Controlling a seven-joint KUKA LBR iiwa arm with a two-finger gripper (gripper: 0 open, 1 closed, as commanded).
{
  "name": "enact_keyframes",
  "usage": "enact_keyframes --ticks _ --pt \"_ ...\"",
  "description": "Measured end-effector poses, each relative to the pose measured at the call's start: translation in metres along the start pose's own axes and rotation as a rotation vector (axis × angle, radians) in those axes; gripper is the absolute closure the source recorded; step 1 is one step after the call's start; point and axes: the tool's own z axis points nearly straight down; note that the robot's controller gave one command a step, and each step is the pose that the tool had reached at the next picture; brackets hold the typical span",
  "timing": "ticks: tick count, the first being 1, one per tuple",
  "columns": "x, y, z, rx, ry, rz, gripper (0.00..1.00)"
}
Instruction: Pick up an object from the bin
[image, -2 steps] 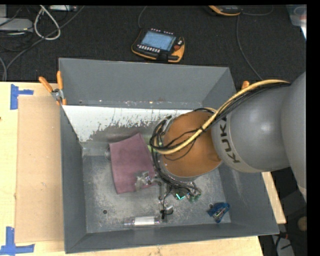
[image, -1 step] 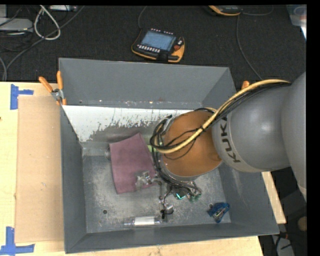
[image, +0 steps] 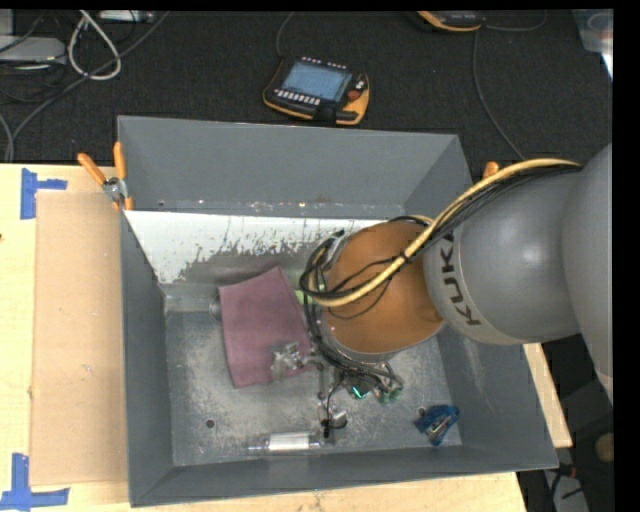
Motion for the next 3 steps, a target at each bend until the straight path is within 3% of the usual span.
enact_keyframes --ticks 3 --pt "0.0001 -0.0001 0.0000 0.000 0.000 0.002 0.00"
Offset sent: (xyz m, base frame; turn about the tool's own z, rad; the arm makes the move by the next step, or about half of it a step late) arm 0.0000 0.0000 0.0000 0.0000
